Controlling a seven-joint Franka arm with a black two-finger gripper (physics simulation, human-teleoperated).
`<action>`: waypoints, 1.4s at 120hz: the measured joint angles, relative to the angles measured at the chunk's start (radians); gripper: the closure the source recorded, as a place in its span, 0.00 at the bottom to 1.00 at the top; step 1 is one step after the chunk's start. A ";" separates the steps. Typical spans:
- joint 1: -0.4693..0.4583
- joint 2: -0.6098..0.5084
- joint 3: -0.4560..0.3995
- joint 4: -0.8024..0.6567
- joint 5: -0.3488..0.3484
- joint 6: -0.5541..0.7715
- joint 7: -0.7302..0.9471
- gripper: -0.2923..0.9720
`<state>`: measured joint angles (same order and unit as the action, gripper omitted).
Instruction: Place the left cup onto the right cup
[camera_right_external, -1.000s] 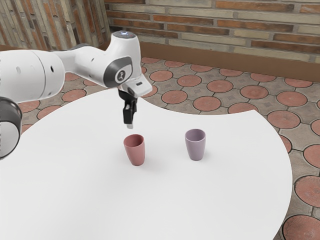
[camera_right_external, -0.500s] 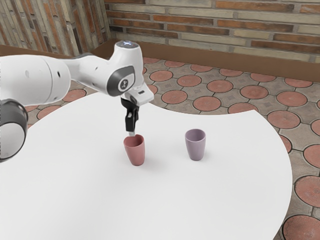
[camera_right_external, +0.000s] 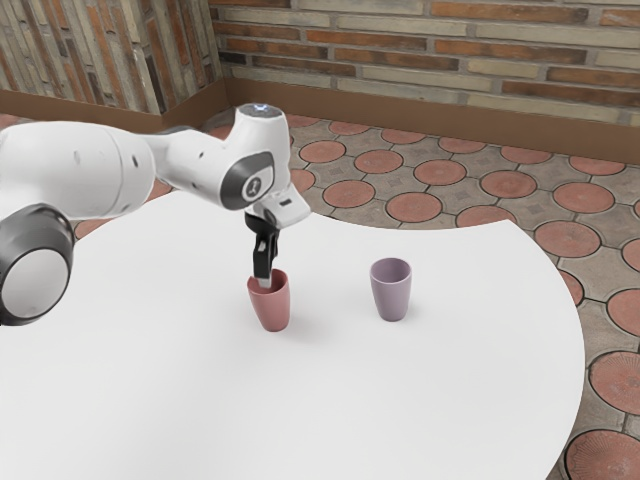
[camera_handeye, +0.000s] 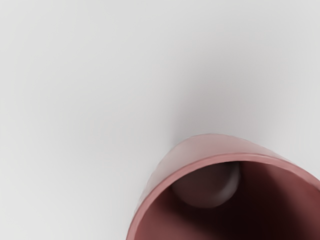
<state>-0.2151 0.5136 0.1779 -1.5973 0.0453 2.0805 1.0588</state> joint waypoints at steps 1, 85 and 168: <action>0.000 0.000 0.000 0.000 0.000 0.001 0.000 0.28; 0.003 0.013 0.000 0.002 0.001 0.046 0.007 0.80; 0.002 -0.004 0.000 -0.005 -0.013 0.053 -0.003 0.85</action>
<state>-0.2129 0.5099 0.1779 -1.6023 0.0318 2.1339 1.0559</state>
